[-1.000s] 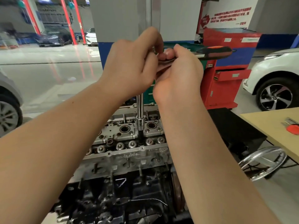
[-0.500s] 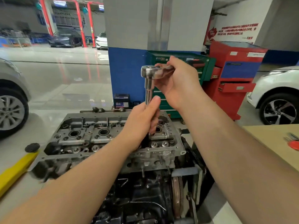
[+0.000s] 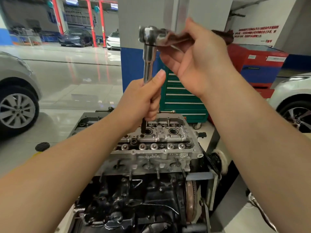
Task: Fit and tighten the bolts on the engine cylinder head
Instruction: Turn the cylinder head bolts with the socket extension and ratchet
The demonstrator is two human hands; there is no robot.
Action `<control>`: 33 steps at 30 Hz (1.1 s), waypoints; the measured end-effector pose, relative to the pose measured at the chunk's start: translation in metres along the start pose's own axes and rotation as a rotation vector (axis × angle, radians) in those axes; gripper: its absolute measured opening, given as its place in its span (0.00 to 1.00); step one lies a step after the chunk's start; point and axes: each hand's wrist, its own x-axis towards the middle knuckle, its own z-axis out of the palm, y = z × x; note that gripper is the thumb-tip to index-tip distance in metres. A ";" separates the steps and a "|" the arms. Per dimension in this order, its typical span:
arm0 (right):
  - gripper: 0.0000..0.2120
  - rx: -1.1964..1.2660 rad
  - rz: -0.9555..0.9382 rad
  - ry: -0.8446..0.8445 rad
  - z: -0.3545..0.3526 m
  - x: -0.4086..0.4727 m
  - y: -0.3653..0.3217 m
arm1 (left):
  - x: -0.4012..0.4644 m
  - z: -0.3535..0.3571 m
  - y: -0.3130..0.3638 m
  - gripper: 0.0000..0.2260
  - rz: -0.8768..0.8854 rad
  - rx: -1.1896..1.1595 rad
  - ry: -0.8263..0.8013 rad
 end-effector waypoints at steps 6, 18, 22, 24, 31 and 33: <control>0.13 -0.029 0.105 -0.001 0.006 -0.001 0.023 | -0.013 -0.021 -0.016 0.26 -0.032 -0.003 0.026; 0.20 -0.361 0.154 -0.074 -0.008 0.002 0.030 | -0.014 -0.035 -0.032 0.25 -0.024 -0.100 -0.008; 0.24 -0.456 0.193 -0.005 -0.008 -0.002 0.025 | -0.011 -0.041 -0.031 0.26 -0.053 -0.089 -0.049; 0.25 -0.802 0.162 0.067 -0.005 -0.008 0.014 | -0.009 -0.042 -0.032 0.27 -0.065 -0.077 -0.074; 0.27 -1.852 -0.659 -0.314 0.024 -0.004 -0.001 | -0.007 -0.041 -0.038 0.25 -0.088 -0.084 -0.109; 0.24 -1.779 -0.307 -0.518 0.031 0.012 0.005 | -0.007 -0.042 -0.038 0.25 -0.088 -0.098 -0.112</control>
